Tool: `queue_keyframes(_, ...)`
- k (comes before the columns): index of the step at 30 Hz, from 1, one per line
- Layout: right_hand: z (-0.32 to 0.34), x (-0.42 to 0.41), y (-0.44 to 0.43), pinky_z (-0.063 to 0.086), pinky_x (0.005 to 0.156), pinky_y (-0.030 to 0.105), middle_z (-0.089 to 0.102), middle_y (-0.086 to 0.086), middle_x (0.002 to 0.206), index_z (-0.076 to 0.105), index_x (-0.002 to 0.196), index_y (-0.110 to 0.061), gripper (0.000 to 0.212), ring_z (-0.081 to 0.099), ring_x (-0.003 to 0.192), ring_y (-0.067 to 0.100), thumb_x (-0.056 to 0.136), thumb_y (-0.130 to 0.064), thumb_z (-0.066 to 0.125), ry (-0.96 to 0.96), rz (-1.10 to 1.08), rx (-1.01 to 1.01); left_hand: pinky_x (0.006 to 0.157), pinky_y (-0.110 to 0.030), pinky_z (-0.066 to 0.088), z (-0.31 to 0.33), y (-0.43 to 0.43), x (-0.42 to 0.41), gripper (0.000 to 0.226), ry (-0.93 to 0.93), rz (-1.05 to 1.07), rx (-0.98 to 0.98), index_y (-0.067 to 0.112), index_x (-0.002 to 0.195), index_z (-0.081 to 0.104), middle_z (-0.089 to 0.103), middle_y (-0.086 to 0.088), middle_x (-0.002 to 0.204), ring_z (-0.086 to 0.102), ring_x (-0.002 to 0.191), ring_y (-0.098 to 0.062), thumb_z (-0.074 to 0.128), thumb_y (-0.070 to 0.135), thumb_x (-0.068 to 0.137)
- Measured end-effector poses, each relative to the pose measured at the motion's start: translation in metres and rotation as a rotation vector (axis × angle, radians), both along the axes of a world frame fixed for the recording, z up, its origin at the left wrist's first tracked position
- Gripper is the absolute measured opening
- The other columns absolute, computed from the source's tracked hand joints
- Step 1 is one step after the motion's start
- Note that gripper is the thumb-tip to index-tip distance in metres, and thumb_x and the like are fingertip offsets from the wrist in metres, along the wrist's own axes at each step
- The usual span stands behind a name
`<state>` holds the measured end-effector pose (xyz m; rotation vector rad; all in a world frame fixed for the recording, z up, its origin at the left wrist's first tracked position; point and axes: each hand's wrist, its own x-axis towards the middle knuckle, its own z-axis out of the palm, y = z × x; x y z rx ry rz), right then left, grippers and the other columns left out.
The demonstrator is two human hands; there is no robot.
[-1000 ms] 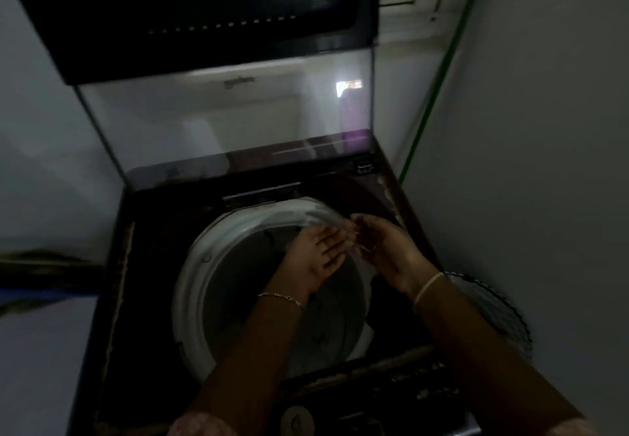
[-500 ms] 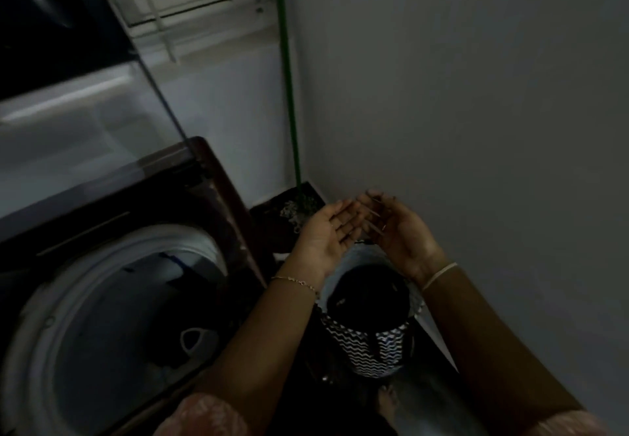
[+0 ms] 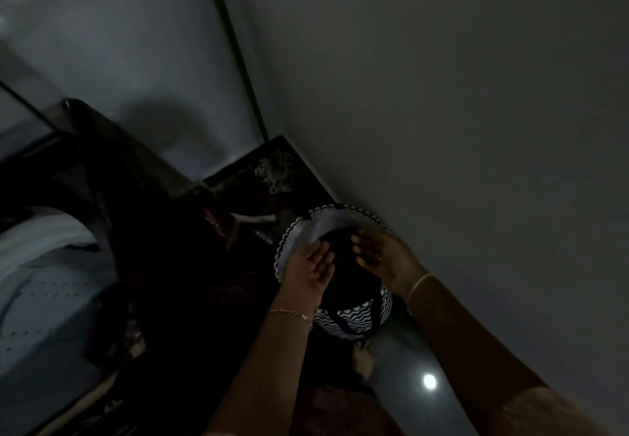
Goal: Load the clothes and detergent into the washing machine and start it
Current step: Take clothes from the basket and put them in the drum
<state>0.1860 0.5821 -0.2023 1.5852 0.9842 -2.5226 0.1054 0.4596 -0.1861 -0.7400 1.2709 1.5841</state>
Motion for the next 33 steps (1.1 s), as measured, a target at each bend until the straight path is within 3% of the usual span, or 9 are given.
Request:
queue_keyframes(7, -0.120, -0.015, 0.000, 0.041, 0.065, 0.024, 0.060, 0.002, 0.093, 0.055, 0.116, -0.014, 0.022, 0.052, 0.075, 0.007, 0.096, -0.017, 0.047, -0.210, 0.119, 0.070, 0.073, -0.024, 0.044, -0.097, -0.010, -0.001, 0.019, -0.013, -0.013, -0.227, 0.015, 0.094, 0.062, 0.065, 0.003, 0.095, 0.058, 0.082, -0.011, 0.044, 0.021, 0.097)
queue_keyframes(10, -0.172, -0.021, 0.001, 0.039, 0.063, 0.023, 0.060, 0.005, 0.092, 0.054, 0.121, -0.013, 0.027, 0.053, 0.074, 0.011, 0.095, -0.012, 0.049, -0.244, 0.185, 0.129, 0.074, -0.025, 0.045, -0.135, -0.012, -0.005, 0.021, -0.021, -0.006, -0.248, 0.014, 0.105, 0.060, 0.065, 0.001, 0.101, 0.058, 0.083, -0.011, 0.043, 0.024, 0.098)
queue_keyframes(13, -0.229, -0.028, -0.001, 0.046, 0.079, 0.030, 0.061, 0.018, 0.109, 0.064, 0.102, -0.005, 0.015, 0.057, 0.100, 0.028, 0.092, -0.007, 0.053, -0.290, 0.287, 0.273, 0.080, -0.025, 0.045, -0.172, -0.012, -0.011, 0.032, -0.004, 0.010, -0.259, 0.012, 0.120, 0.058, 0.062, -0.003, 0.116, 0.058, 0.091, -0.013, 0.039, 0.028, 0.099)
queue_keyframes(16, -0.271, -0.033, -0.005, 0.041, 0.103, 0.041, 0.061, 0.024, 0.121, 0.062, 0.113, 0.003, 0.026, 0.055, 0.117, 0.036, 0.090, -0.007, 0.057, -0.365, 0.422, 0.380, 0.080, -0.025, 0.045, -0.211, -0.013, -0.015, 0.038, -0.010, 0.008, -0.285, 0.009, 0.129, 0.053, 0.060, -0.005, 0.123, 0.058, 0.097, -0.016, 0.037, 0.028, 0.100)
queue_keyframes(19, -0.291, -0.029, -0.003, 0.037, 0.107, 0.039, 0.054, 0.017, 0.134, 0.051, 0.131, -0.004, 0.047, 0.049, 0.126, 0.033, 0.087, -0.014, 0.063, -0.347, 0.627, 0.502, 0.077, -0.025, 0.045, -0.245, -0.007, -0.017, 0.032, -0.007, -0.026, -0.310, 0.011, 0.123, 0.057, 0.060, -0.004, 0.120, 0.058, 0.092, -0.015, 0.040, 0.026, 0.100)
queue_keyframes(22, -0.310, -0.008, -0.008, 0.027, 0.115, 0.041, 0.028, 0.012, 0.155, 0.031, 0.148, -0.012, 0.080, 0.028, 0.141, 0.031, 0.081, -0.031, 0.070, -0.270, 0.929, 0.829, 0.069, -0.024, 0.042, -0.276, 0.001, -0.017, 0.019, -0.024, -0.073, -0.333, 0.019, 0.104, 0.062, 0.060, 0.000, 0.111, 0.057, 0.081, -0.011, 0.046, 0.027, 0.097)
queue_keyframes(25, -0.332, 0.027, -0.014, 0.024, 0.117, 0.045, 0.004, 0.010, 0.161, 0.017, 0.152, -0.023, 0.096, 0.013, 0.146, 0.034, 0.074, -0.031, 0.073, -0.218, 1.168, 0.962, 0.062, -0.022, 0.039, -0.298, 0.002, -0.010, 0.022, -0.007, -0.155, -0.395, 0.019, 0.113, 0.059, 0.061, 0.002, 0.101, 0.053, 0.072, -0.009, 0.047, 0.027, 0.098)
queue_keyframes(29, -0.351, 0.052, -0.019, 0.022, 0.117, 0.045, -0.010, 0.008, 0.160, 0.021, 0.150, -0.034, 0.090, -0.001, 0.147, 0.035, 0.077, -0.032, 0.073, -0.273, 1.411, 0.948, 0.062, -0.021, 0.041, -0.315, -0.004, 0.001, 0.027, -0.013, -0.249, -0.441, 0.017, 0.122, 0.056, 0.056, 0.003, 0.111, 0.053, 0.082, -0.011, 0.045, 0.024, 0.099)
queue_keyframes(33, -0.357, 0.045, -0.016, 0.027, 0.115, 0.049, 0.002, 0.008, 0.161, 0.019, 0.151, -0.030, 0.082, 0.011, 0.145, 0.036, 0.084, -0.037, 0.066, -0.311, 1.614, 0.878, 0.068, -0.023, 0.043, -0.314, -0.008, 0.006, 0.031, -0.017, -0.272, -0.443, 0.015, 0.127, 0.055, 0.052, 0.000, 0.125, 0.054, 0.098, -0.016, 0.048, 0.025, 0.098)
